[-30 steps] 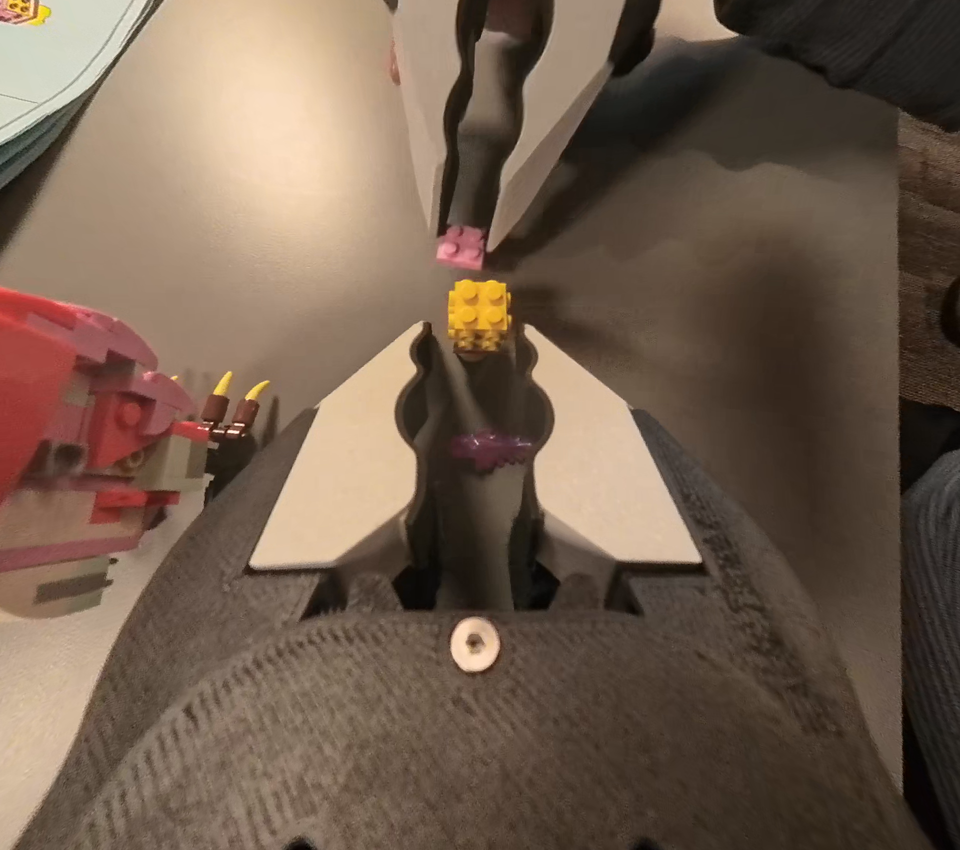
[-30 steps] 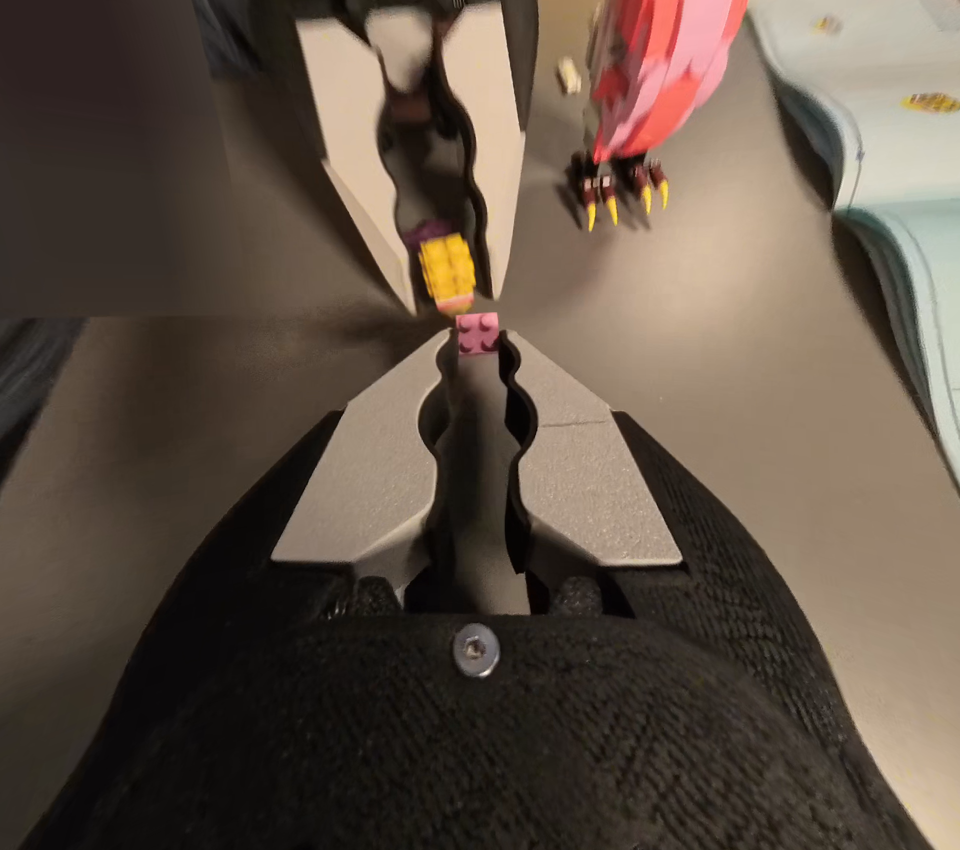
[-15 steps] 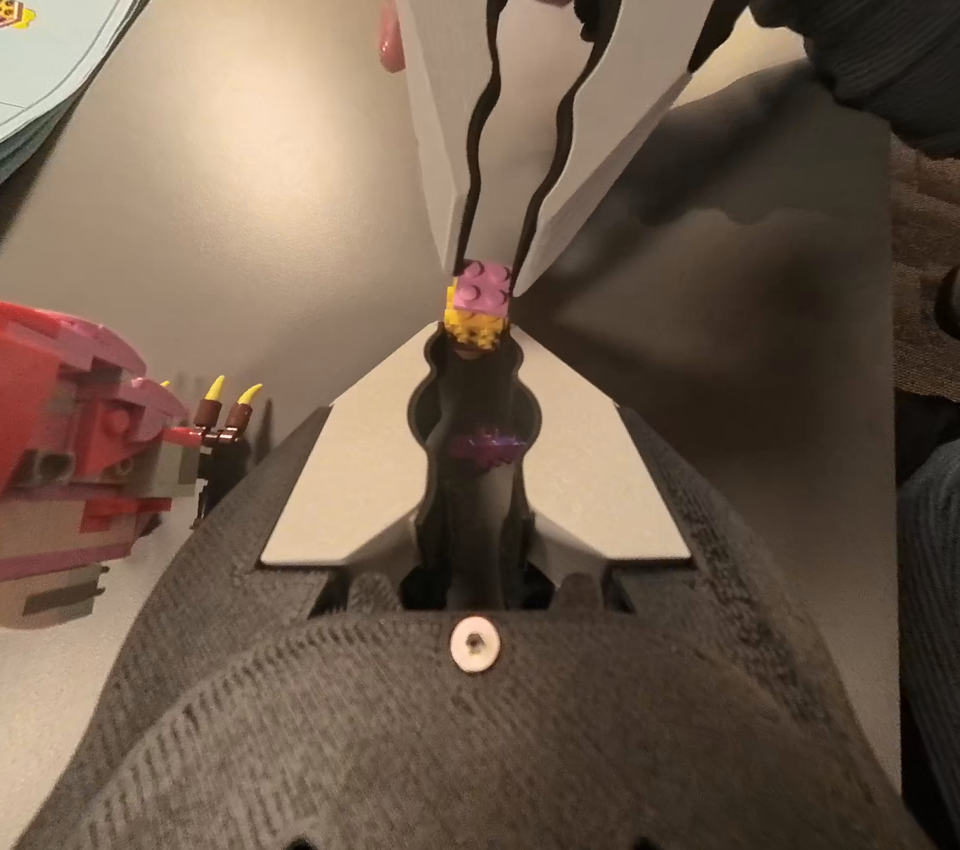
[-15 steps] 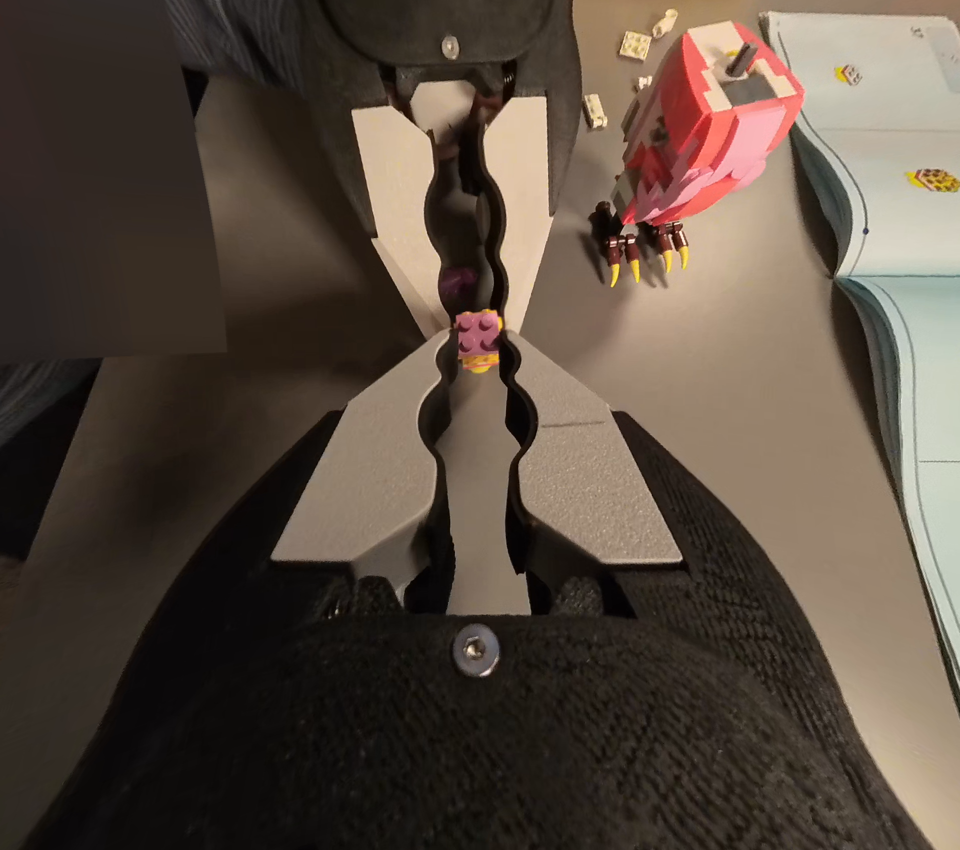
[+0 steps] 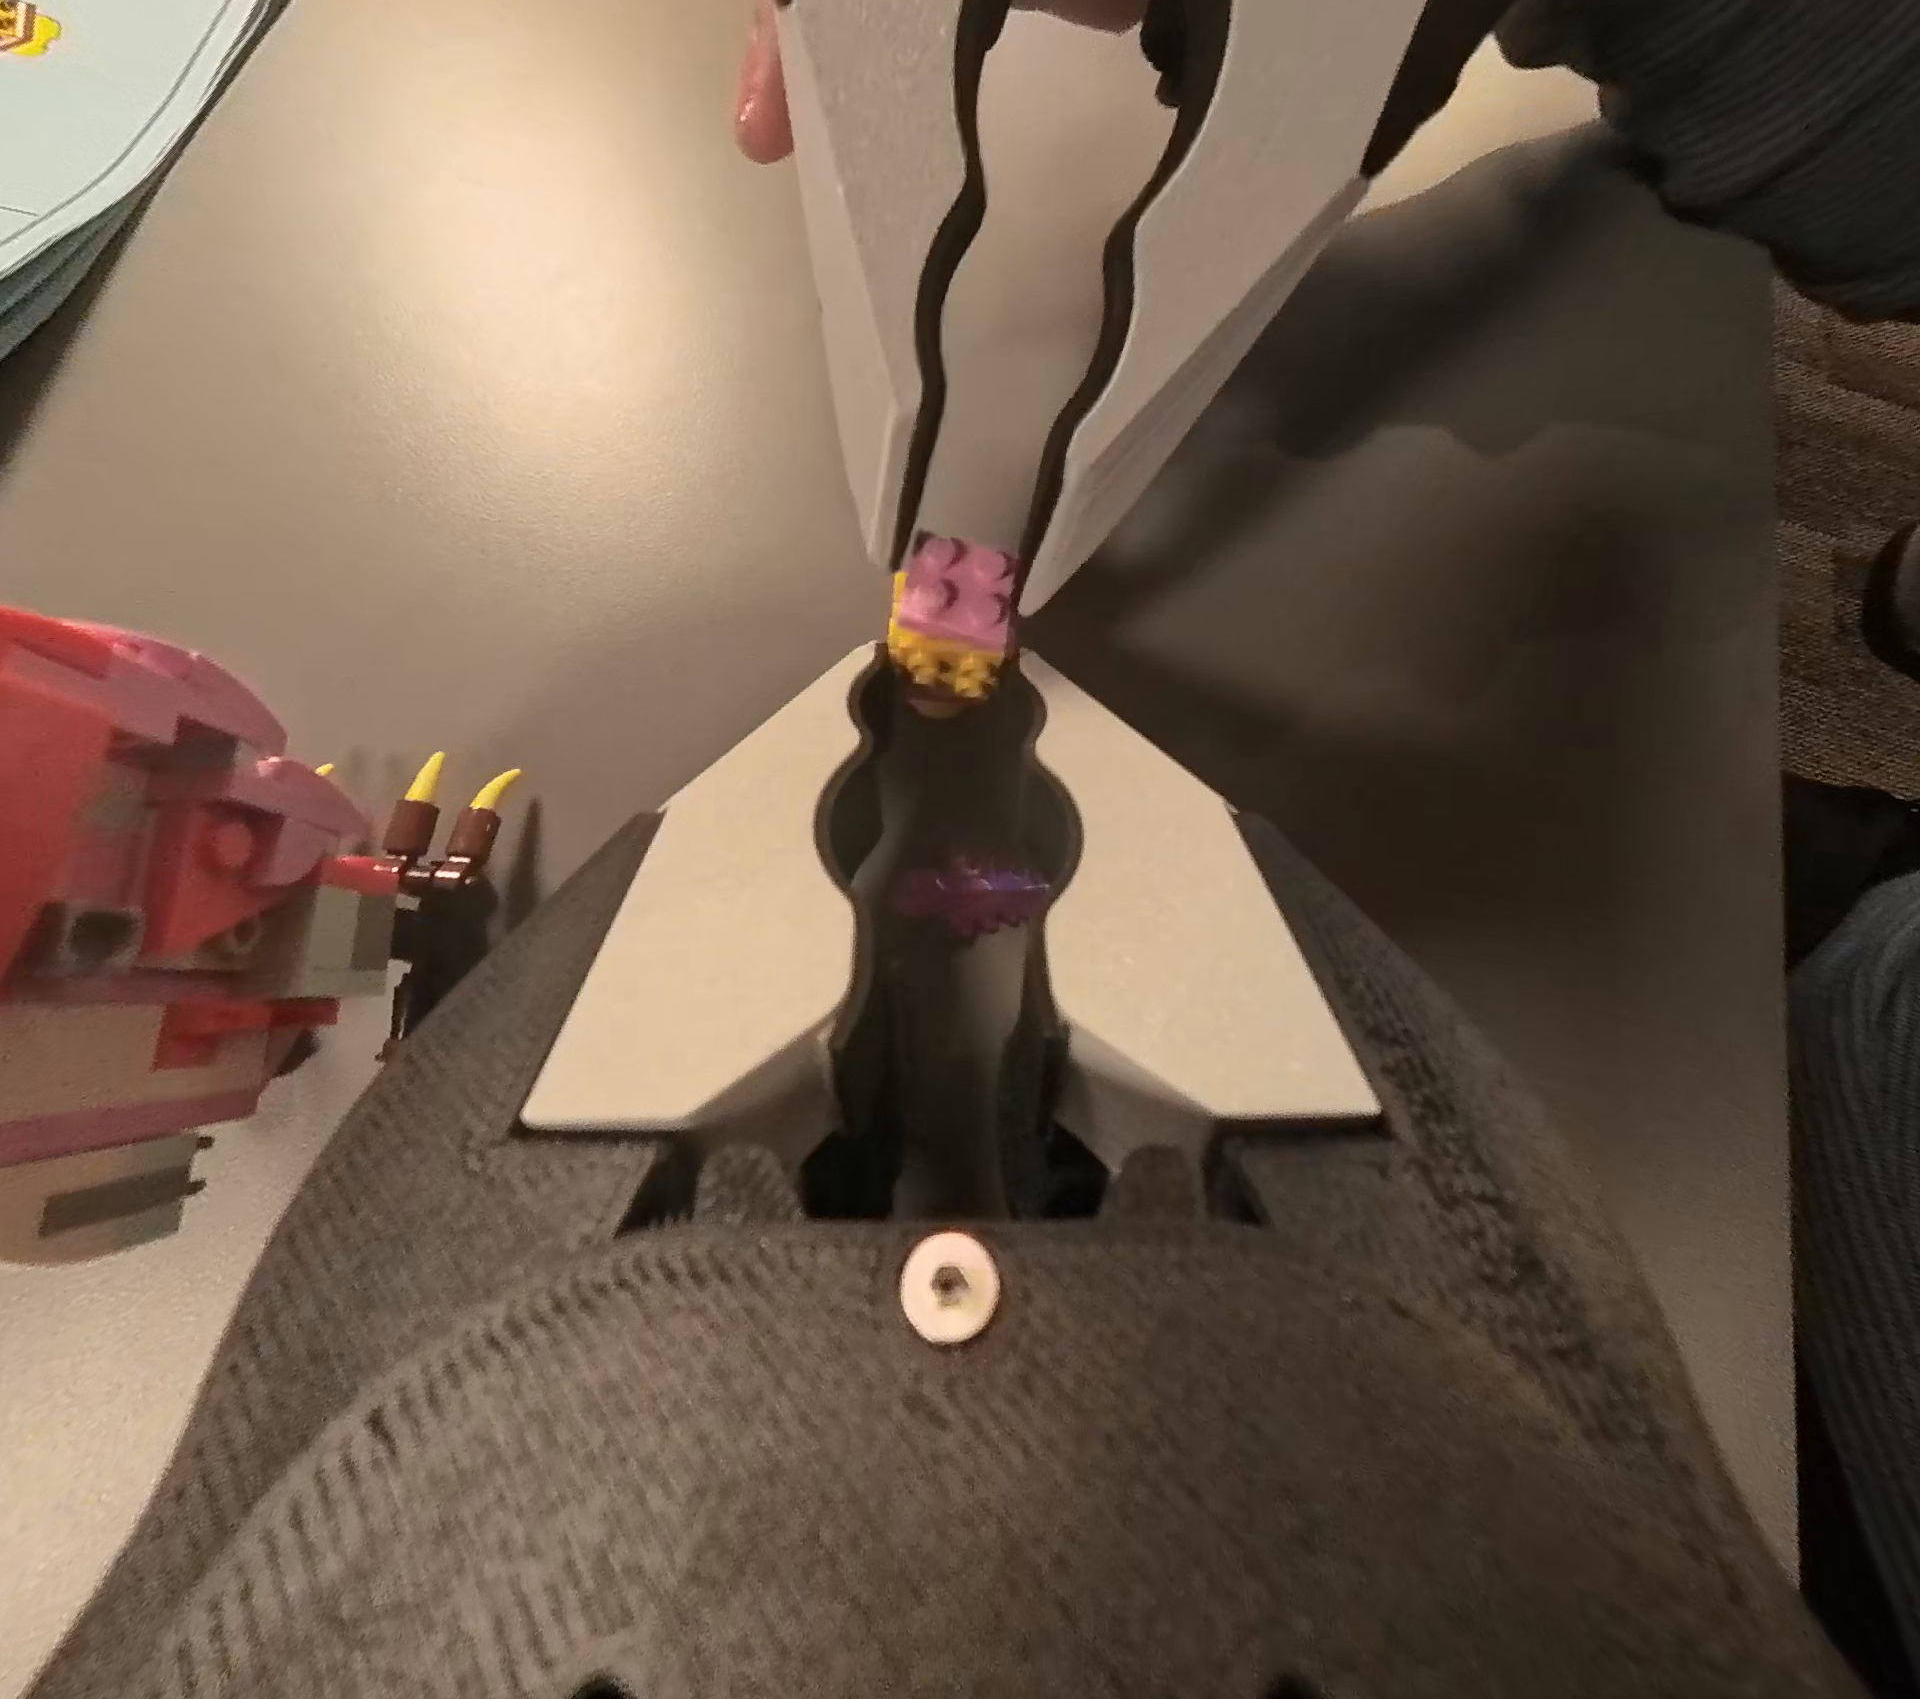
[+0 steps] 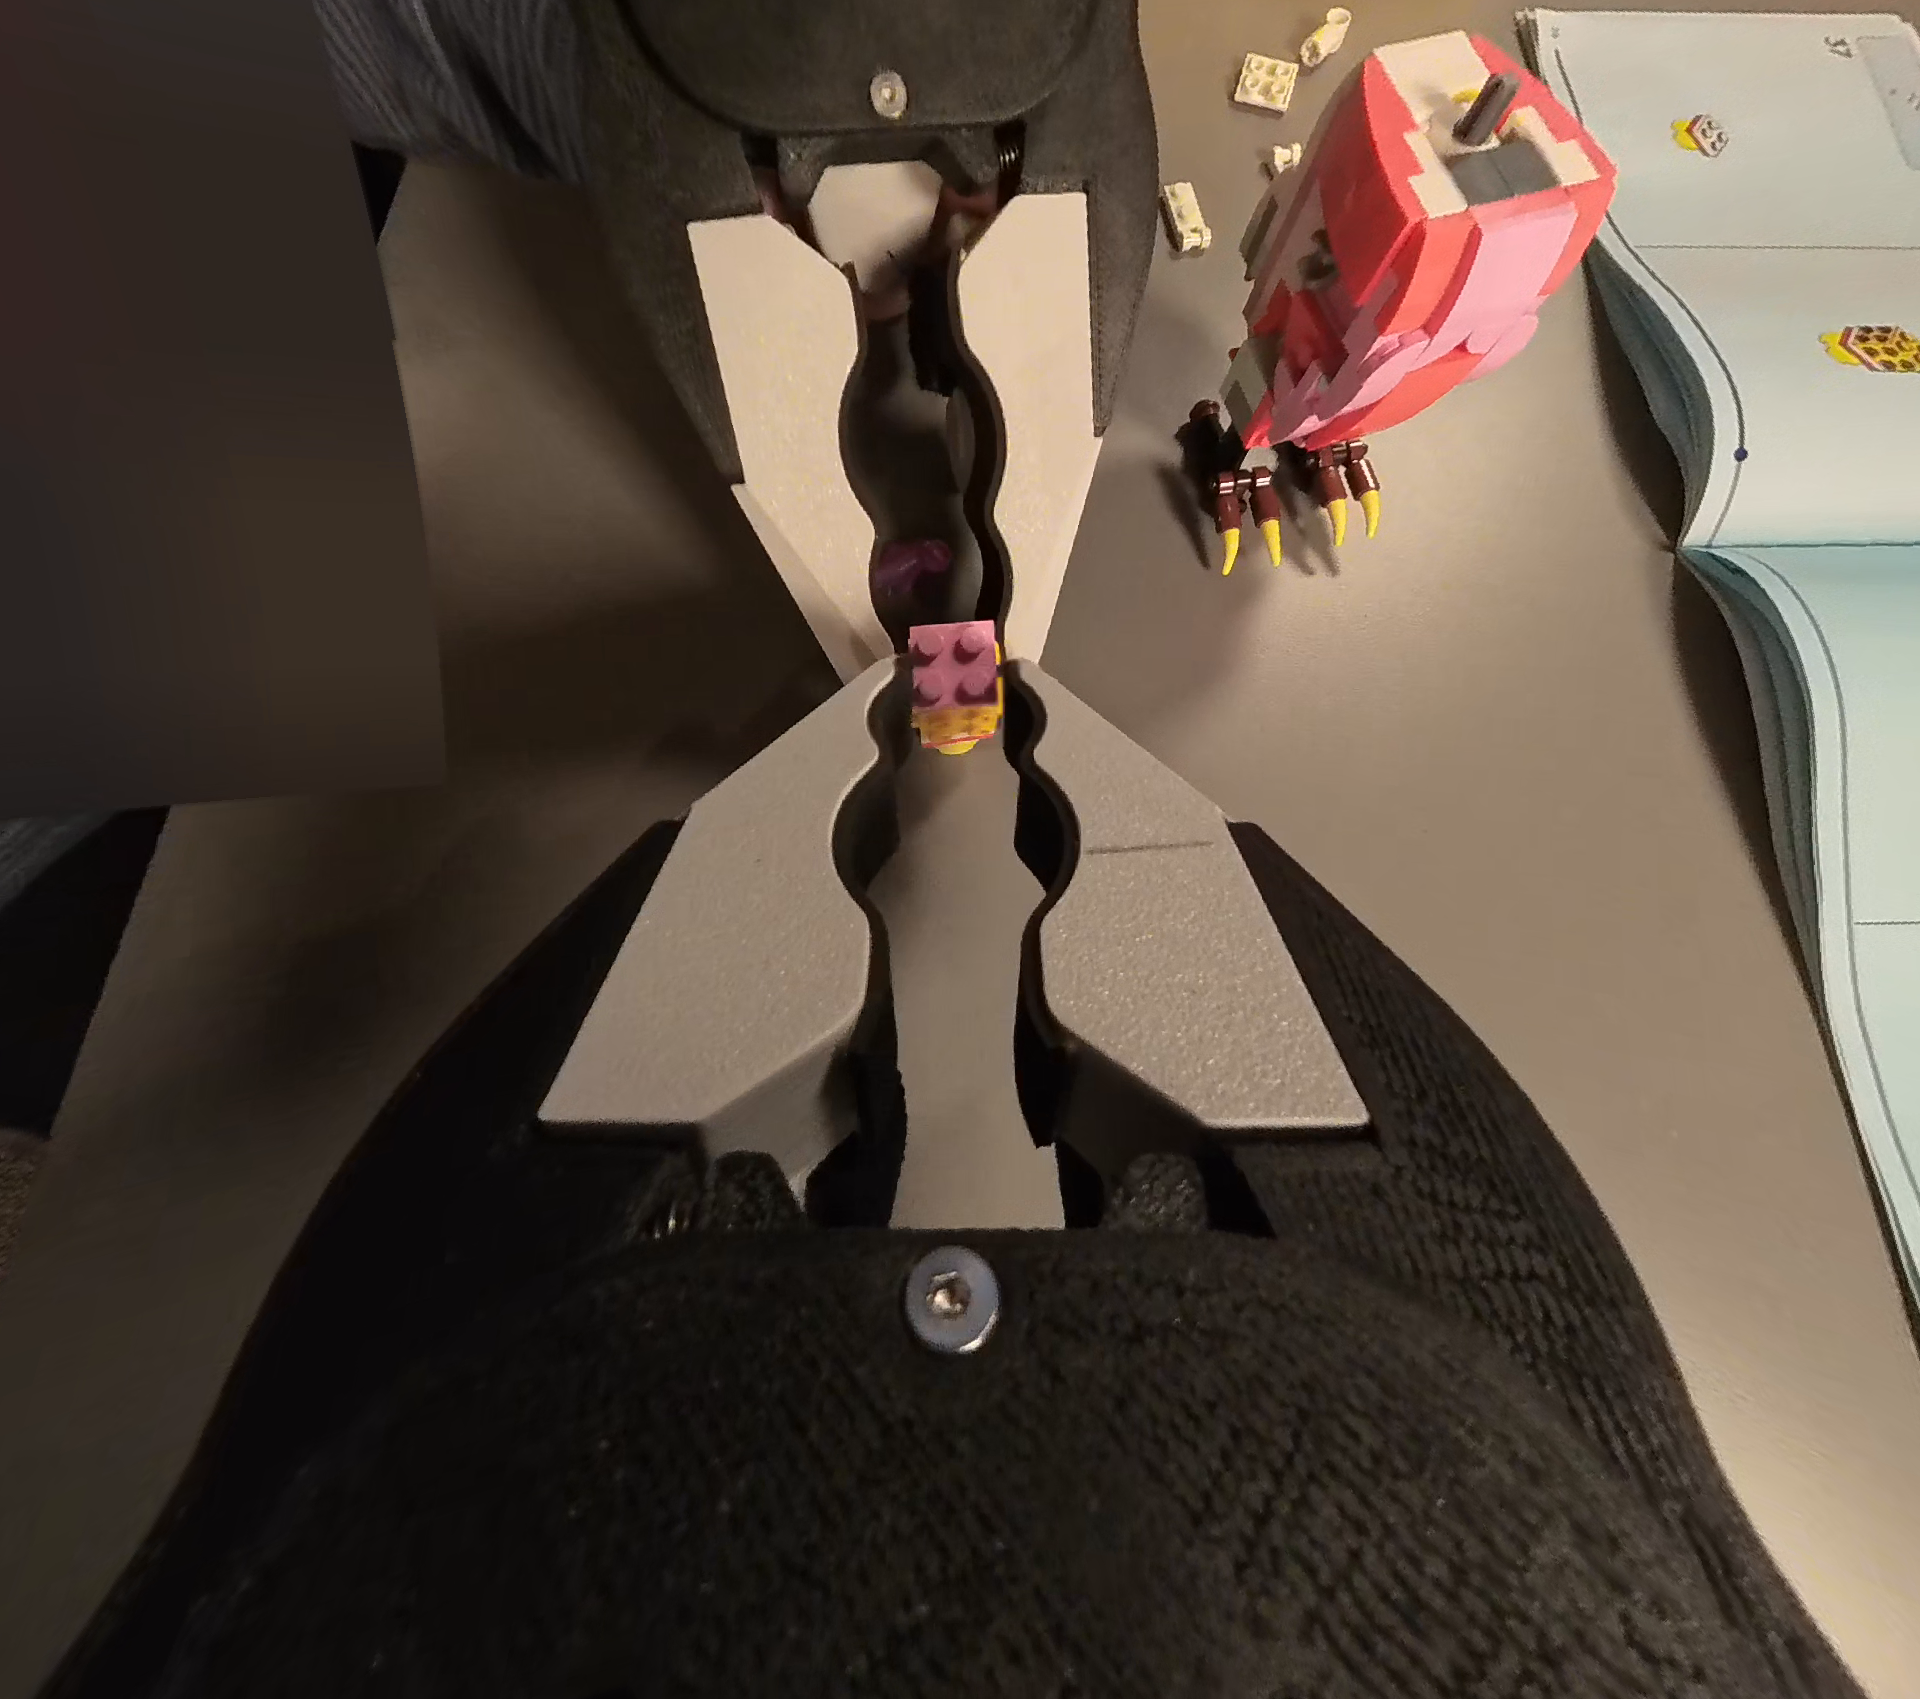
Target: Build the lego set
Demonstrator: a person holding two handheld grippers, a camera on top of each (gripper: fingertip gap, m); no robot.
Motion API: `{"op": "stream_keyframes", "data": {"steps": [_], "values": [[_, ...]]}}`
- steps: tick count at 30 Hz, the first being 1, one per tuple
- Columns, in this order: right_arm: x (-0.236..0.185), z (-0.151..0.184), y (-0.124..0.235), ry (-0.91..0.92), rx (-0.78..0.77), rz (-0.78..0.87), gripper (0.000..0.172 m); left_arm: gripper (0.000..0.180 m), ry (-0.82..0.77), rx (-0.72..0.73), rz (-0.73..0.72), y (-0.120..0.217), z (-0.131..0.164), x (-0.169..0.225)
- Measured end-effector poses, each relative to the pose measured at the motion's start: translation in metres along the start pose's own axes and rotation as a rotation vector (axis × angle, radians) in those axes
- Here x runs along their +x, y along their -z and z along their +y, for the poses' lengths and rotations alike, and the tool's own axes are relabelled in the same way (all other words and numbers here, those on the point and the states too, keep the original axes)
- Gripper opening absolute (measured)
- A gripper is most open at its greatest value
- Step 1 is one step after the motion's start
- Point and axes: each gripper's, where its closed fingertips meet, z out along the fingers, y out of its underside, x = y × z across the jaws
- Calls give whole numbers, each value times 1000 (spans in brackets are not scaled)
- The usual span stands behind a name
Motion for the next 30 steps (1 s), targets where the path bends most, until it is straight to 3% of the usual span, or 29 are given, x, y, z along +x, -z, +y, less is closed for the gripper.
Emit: {"op": "stream_keyframes", "data": {"steps": [8,16,21,25,30], "values": [[1,1,-3,5,4,3,18,19,-1,0,2,0,0,0],[1,-9,5,71,93,57,37,19,6,2,8,0,0,0],[4,-8,1,245,138,220,58,19,9,1,-13,1,0,-2],[8,-10,-4,484,128,429,70,19,45,5,-37,5,2,-6],[9,-13,-10,782,22,624,73,19,83,38,-41,10,-1,-9]]}}
